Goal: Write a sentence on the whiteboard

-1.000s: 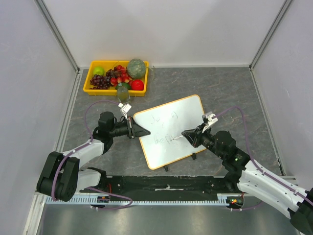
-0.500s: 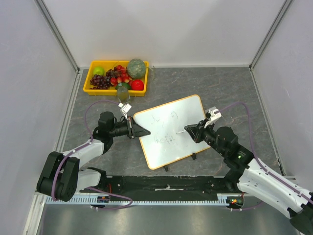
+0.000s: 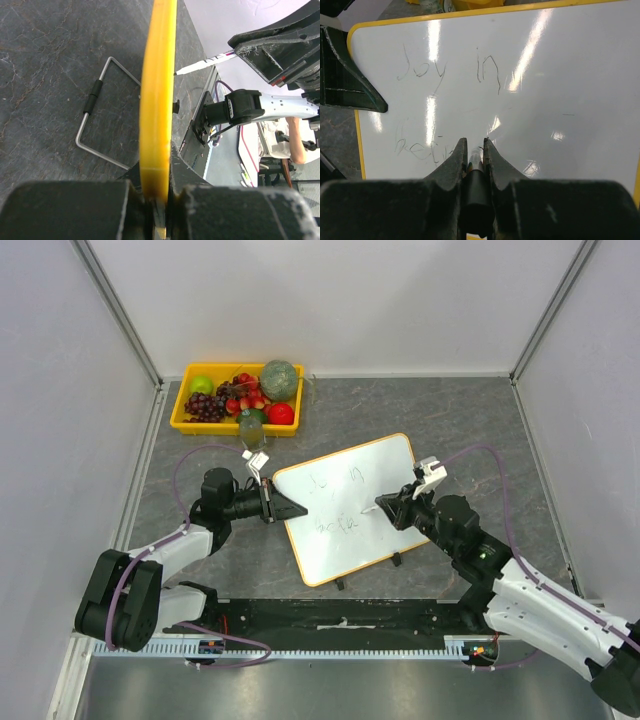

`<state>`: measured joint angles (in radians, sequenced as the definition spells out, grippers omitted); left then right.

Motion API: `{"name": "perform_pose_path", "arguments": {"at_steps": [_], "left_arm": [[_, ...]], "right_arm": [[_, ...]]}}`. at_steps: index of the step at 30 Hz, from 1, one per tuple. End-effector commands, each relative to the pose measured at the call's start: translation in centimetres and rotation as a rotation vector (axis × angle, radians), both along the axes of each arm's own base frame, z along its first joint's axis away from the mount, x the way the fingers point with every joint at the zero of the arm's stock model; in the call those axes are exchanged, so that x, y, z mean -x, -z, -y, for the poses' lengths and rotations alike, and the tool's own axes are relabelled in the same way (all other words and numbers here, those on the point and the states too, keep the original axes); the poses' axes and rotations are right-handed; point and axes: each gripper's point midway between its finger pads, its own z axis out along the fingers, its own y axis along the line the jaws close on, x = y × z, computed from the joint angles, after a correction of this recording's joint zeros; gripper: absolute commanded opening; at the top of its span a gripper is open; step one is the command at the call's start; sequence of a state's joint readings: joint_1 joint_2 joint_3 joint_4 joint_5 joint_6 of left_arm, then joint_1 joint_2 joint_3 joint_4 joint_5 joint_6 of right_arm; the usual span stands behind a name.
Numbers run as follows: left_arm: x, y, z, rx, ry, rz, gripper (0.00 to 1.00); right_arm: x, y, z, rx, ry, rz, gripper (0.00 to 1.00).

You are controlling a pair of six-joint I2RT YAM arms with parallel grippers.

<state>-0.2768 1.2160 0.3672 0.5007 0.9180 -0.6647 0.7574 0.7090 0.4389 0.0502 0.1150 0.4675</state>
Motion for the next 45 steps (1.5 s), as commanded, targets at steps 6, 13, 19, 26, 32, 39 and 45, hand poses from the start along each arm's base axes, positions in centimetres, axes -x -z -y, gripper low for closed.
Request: {"name": "perform_pose_path", "arguments": {"at_steps": [6,13,19,26,32,39,45], "left_arm": [[-2.0,5.3,-2.8,-0.199,-0.156,-0.001,0.02],[-1.9,5.3,-2.7,-0.199,-0.152,0.000,0.02],[-1.9,5.3,-2.7,-0.198,-0.153,-0.001,0.02],[-2.0,5.3,-2.7,-0.197,-0.155,0.000,0.02],[-1.9,5.3,-2.7,-0.199,-0.154,0.000,0.02],[-2.0,5.2,-2.7,-0.197,-0.153,0.002,0.02],[-1.9,5.3,-2.7,-0.197,-0.151,0.002,0.02]], "right_arm": [[-0.1,1.7,-0.4,0.031,-0.017,-0.018,0.00],[0.8,3.9,-0.2,0.072,-0.044,-0.072,0.00],[1.5,5.1,0.6,0.091,-0.034,-0.096,0.00],[0.9,5.0,1.6,0.110,0.024,-0.088,0.00],[-0.2,3.5,2.0,0.106,0.077,-0.049,0.00],[-1.5,1.3,1.6,0.084,0.109,0.003,0.00],[-1.7,1.3,1.3,0.084,0.103,-0.003,0.00]]}}
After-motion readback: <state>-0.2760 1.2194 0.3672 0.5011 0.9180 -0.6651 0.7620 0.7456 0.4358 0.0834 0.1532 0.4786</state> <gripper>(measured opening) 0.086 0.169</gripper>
